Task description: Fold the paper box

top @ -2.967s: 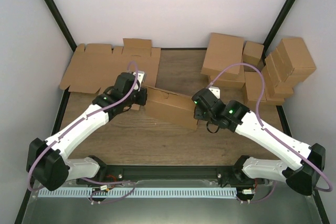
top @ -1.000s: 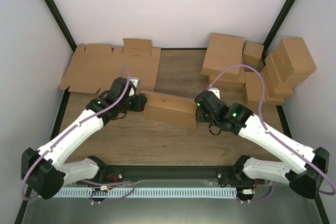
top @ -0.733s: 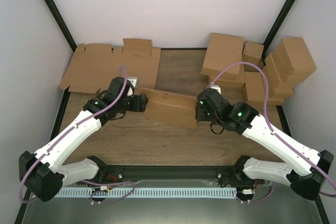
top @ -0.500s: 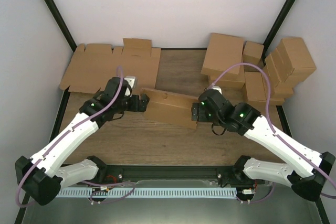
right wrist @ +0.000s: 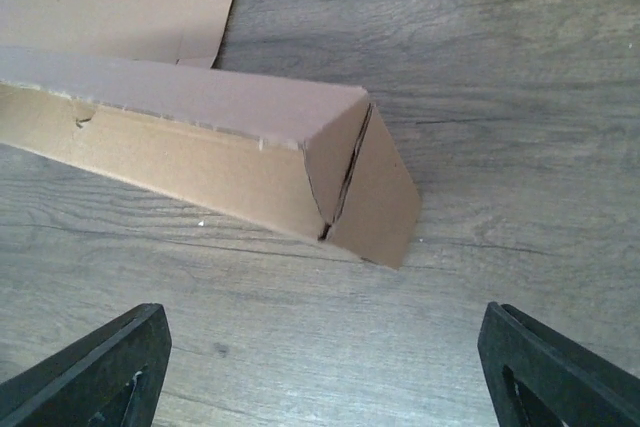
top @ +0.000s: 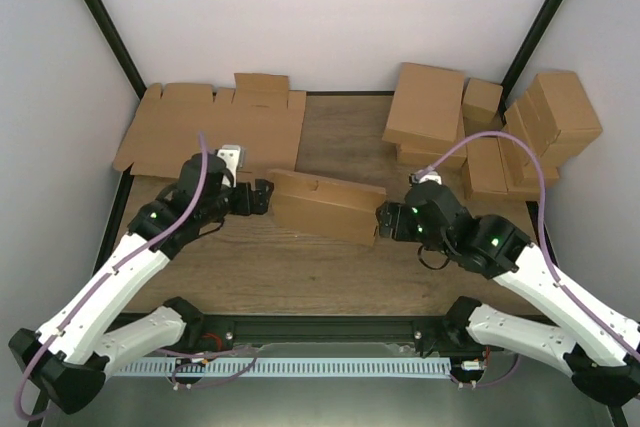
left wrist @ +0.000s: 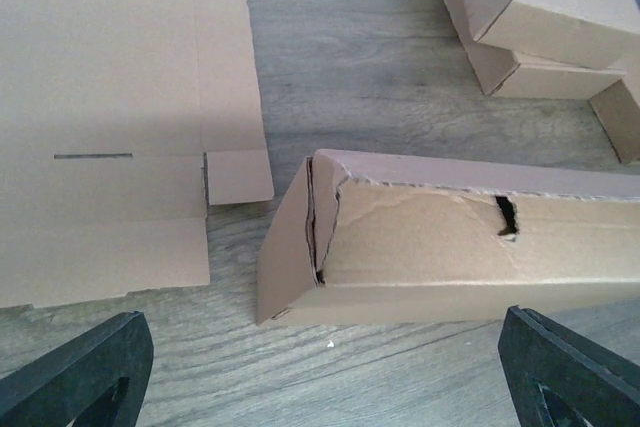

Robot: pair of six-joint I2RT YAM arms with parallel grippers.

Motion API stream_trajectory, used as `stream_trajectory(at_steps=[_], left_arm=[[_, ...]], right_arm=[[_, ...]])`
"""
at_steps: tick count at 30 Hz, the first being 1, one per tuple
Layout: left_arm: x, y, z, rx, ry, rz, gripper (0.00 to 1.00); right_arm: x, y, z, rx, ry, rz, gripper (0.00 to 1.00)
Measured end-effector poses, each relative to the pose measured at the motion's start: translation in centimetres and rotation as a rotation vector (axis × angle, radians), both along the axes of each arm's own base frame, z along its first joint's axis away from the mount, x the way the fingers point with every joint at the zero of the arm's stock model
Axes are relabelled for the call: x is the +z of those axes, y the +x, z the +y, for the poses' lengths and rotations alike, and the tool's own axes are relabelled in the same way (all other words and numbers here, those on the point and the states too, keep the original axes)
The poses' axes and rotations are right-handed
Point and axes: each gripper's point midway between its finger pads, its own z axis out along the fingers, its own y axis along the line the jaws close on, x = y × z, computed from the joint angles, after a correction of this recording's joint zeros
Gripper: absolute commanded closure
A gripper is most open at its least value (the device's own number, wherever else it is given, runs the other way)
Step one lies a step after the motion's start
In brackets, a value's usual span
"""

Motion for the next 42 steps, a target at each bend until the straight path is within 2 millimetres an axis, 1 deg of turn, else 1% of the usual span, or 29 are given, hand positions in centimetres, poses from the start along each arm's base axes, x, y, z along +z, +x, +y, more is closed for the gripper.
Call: stream_trajectory(at_steps=[1,3,6,10,12,16,22,23,28,31,37,39,41,42], left_arm=[[0.3,-0.2,0.1,0.000,-0.007,-0.008,0.10],[0.9,-0.5,0.2,-0.002,-0.021,-0.024,0.21],[1.4,-0.6,0.3,-0.001,-0.036,-0.036,0.34],[0.6,-0.2,-0.2,-0.002,-0.031,-0.009,0.44],[-0.2,0.2,-0.5,-0.002,-0.017,0.016,0.48],[-1.5,0.9,-0.9,-0.002,0.004,0.048,0.52],[-1.9,1.8,-1.5,-0.007,0.008,0.045,0.57],[-2.0,1.9,-1.6,-0.008,0.010,0.044,0.58],[-2.4,2.4,-1.8,-0.015,0.023,0.045,0.63],[-2.7,2.7,-2.0,-0.017,0.031,0.048,0.67],[-3.3,3.3,-2.2,-0.019,0.046,0.050,0.74],[-3.5,3.4,-2.3,-0.022,0.052,0.050,0.80],[-3.6,3.5,-2.4,-0.025,0.057,0.050,0.94],[-3.6,3.5,-2.4,-0.025,0.058,0.049,0.96]], right_arm=[[-0.1,-0.2,-0.2,0.001,0.006,-0.001,0.18],[-0.2,-0.7,-0.5,0.002,0.022,-0.001,0.24],[-0.2,-0.9,-0.6,0.005,0.035,-0.002,0.36],[-0.5,-0.6,-0.4,-0.003,0.022,0.007,0.49],[-0.8,-0.2,-0.2,-0.009,0.001,0.014,0.55],[-1.6,0.8,0.4,-0.023,-0.041,0.027,0.59],[-1.7,1.8,0.9,-0.032,-0.058,0.003,0.68],[-1.7,2.0,1.0,-0.034,-0.061,-0.001,0.68],[-2.1,2.7,1.3,-0.041,-0.085,-0.009,0.72],[-2.4,3.1,1.3,-0.050,-0.104,-0.012,0.75],[-2.9,3.7,1.5,-0.059,-0.130,-0.013,0.83],[-3.0,3.8,1.5,-0.061,-0.139,-0.012,0.87],[-3.1,3.9,1.6,-0.062,-0.142,-0.013,0.96],[-3.1,3.9,1.6,-0.062,-0.143,-0.014,0.99]])
